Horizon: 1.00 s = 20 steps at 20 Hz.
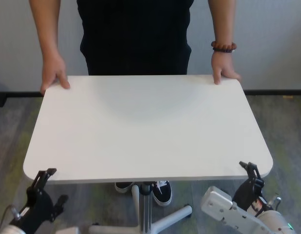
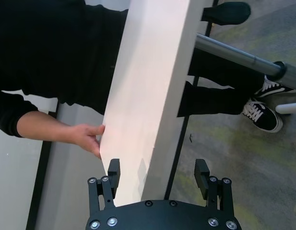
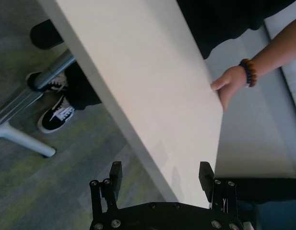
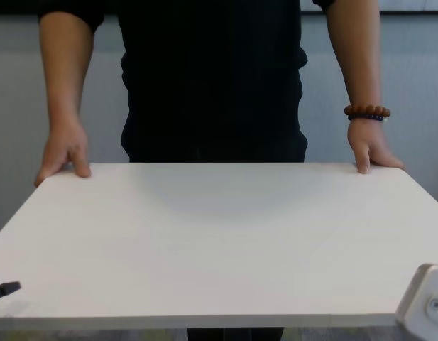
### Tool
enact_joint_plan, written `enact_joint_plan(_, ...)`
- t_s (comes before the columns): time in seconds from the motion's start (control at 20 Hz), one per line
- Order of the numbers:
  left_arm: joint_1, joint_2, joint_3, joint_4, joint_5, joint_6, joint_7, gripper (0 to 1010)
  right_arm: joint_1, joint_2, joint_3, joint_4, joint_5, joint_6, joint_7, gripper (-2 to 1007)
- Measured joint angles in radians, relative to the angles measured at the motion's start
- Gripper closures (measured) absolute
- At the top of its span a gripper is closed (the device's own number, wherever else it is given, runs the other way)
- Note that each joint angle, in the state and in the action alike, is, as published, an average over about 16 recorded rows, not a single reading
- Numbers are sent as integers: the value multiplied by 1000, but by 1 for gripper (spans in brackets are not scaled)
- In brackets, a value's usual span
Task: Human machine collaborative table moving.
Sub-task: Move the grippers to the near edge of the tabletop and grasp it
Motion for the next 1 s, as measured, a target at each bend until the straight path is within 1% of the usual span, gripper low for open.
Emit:
enact_joint_plan(0.2, -32, -30, 1, 34, 23, 0, 6, 7, -1, -11, 7, 11, -18, -15, -18, 4)
enact_joint_plan(0.35, -57, -50, 0, 61, 32, 0, 4, 7, -2, -18, 11, 18, -32, -27, -28, 4)
enact_joint_plan(0.45, -73, -62, -3, 78, 36, 0, 1, 7, -1, -22, 13, 22, -41, -32, -29, 4)
enact_joint_plan(0.75, -108, -85, -16, 121, 46, 0, -8, 7, 10, -37, 12, 41, -64, -30, -14, 4)
enact_joint_plan(1.0, -119, -96, -30, 137, 50, -2, -10, 7, 20, -48, 11, 55, -80, -24, 1, 4)
